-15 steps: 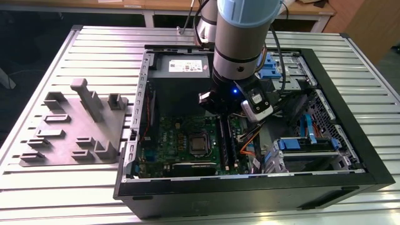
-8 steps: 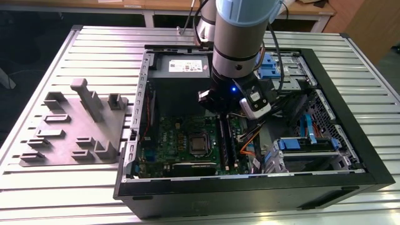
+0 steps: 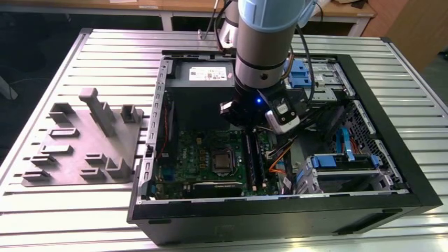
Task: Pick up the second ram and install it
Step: 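Press down the second ram until it locks into place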
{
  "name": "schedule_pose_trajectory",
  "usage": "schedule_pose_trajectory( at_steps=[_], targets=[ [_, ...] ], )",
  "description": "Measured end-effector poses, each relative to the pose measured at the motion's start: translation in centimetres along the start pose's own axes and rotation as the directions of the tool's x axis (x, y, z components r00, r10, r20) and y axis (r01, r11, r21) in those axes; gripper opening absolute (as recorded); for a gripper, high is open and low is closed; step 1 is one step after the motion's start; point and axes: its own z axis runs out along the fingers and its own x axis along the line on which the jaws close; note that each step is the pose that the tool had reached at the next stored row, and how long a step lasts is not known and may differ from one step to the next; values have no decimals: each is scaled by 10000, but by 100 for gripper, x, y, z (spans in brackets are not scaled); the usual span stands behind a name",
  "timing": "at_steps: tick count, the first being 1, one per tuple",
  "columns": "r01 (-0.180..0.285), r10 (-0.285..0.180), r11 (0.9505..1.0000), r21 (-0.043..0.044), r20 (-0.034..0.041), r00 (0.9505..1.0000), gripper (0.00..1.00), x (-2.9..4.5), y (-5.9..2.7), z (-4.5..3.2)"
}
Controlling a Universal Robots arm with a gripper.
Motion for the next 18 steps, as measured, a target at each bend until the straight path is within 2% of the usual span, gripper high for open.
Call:
schedule_pose_trajectory(
  at_steps=[18],
  targets=[
    [0, 0, 10000, 2, 0, 10000, 10, -10, 3, 67]
  ],
)
